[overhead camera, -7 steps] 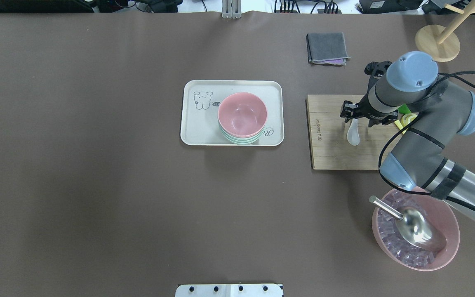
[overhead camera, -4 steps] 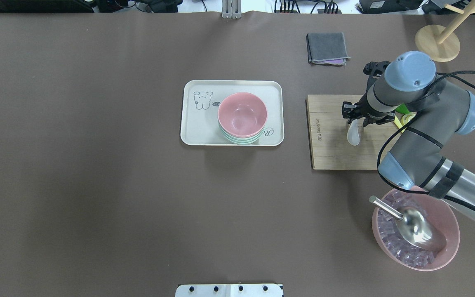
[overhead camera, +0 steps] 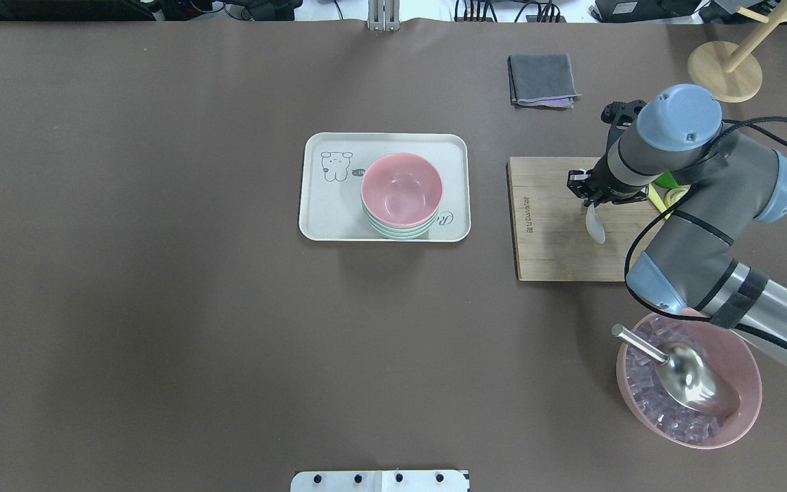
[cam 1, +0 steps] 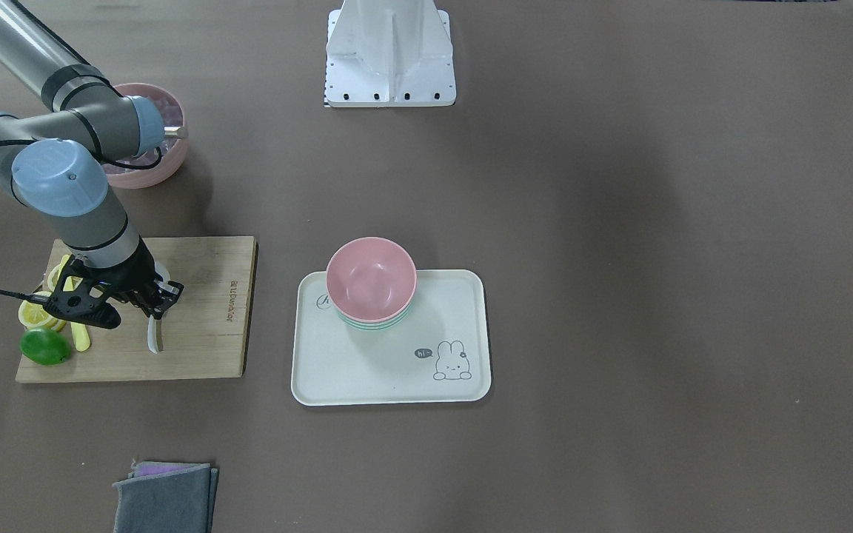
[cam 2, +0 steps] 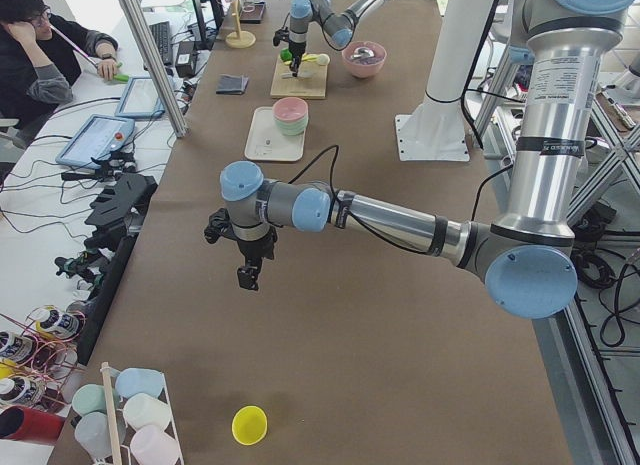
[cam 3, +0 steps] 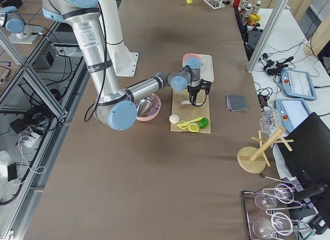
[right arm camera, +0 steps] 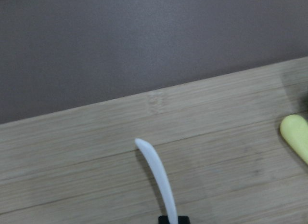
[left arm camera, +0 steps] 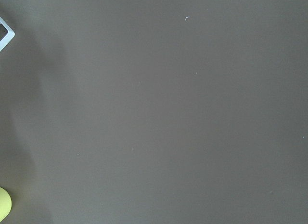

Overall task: Stack pink bowl on green and place spoon
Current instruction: 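Lower the right gripper onto the white spoon and grasp it, then lift the white spoon with the right gripper and carry it to the pink bowl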

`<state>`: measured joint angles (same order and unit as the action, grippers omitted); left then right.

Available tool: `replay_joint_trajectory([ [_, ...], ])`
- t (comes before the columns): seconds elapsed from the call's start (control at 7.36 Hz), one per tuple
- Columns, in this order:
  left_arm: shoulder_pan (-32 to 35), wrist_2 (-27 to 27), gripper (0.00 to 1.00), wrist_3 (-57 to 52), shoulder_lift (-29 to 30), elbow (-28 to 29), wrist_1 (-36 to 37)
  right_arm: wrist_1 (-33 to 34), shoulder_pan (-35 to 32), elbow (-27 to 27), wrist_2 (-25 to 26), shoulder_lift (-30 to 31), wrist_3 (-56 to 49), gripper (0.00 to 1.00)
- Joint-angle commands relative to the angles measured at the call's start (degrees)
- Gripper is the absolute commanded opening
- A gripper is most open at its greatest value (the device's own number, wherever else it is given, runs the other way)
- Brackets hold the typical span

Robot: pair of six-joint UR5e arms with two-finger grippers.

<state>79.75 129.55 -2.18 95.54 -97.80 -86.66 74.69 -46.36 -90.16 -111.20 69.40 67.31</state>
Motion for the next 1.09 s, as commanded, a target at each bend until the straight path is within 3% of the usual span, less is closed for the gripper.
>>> replay_joint_trajectory([
  [0.0, 0.05, 0.00, 0.98, -0.11, 0.00, 0.15, 0.00, 0.81, -0.23, -0.28, -0.07, -2.33, 0.28, 0.00],
  [0.14, -0.03, 0.00, 0.98, -0.11, -0.09, 0.24, 0.00, 0.90, -0.57, -0.46, -0.33, -3.73, 0.37, 0.00],
  [0.68, 0.23, 0.00, 0.98, -1.16, -0.26, 1.29, 0.00, 15.03, -0.32, -0.11, -0.51, -17.87, 8.51, 0.00],
  [0.95, 3.81, 0.00, 0.98, -8.68, -0.26, 4.88, 0.00, 17.41, 0.30, 1.90, -0.51, -24.19, 13.09, 0.00],
])
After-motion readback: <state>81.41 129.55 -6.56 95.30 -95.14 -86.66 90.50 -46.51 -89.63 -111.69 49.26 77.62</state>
